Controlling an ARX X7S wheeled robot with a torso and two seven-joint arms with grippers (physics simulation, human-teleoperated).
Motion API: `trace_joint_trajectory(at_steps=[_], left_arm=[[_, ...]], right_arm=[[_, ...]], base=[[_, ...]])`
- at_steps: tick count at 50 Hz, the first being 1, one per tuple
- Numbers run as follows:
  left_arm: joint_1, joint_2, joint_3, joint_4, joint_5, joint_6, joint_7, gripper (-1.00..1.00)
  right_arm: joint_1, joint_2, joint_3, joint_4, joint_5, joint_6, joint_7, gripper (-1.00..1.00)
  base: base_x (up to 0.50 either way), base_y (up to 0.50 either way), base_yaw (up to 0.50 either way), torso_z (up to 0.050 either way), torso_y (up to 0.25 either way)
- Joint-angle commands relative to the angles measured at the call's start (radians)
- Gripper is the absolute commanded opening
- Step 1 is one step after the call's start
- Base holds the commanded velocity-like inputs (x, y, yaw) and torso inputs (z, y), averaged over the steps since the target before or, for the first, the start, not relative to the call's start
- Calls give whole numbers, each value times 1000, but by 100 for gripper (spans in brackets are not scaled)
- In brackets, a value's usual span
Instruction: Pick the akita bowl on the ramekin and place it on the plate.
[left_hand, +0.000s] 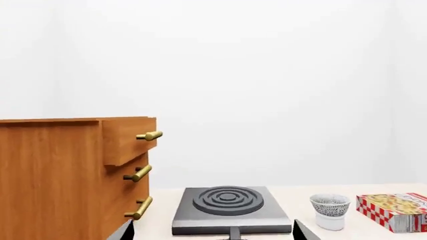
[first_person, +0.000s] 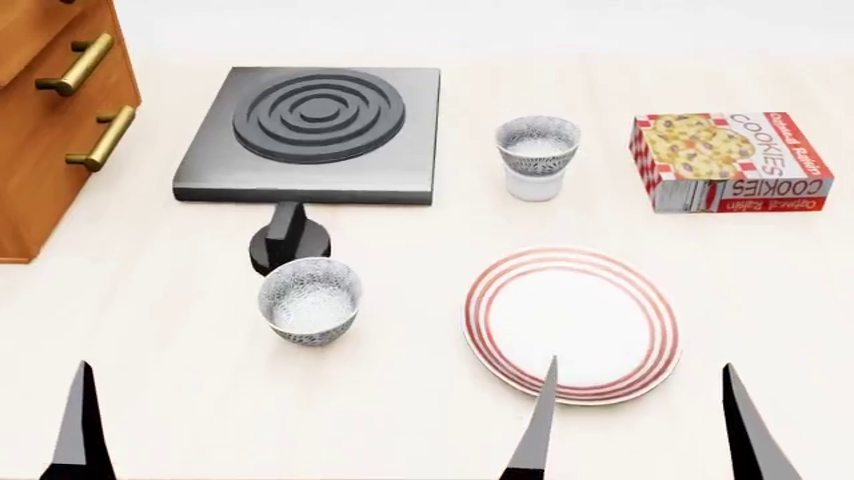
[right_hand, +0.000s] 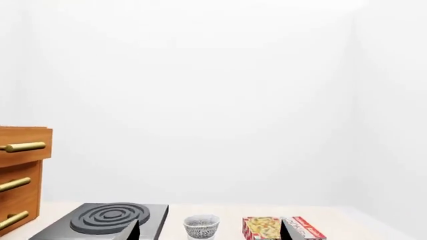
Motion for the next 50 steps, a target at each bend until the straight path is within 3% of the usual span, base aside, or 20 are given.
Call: trace_joint_trajectory(at_steps=[1, 50], left_arm=[[1, -12, 4, 20, -9, -8, -13, 100], [-4, -36, 26, 36, -49, -43, -64, 100]], right_arm=[[-1, 14, -5, -23, 10, 8, 14, 100], [-17, 39, 10, -29, 95, -38, 56, 100]], base=[[500, 0, 0, 0, 0], [480, 0, 0, 2, 0]])
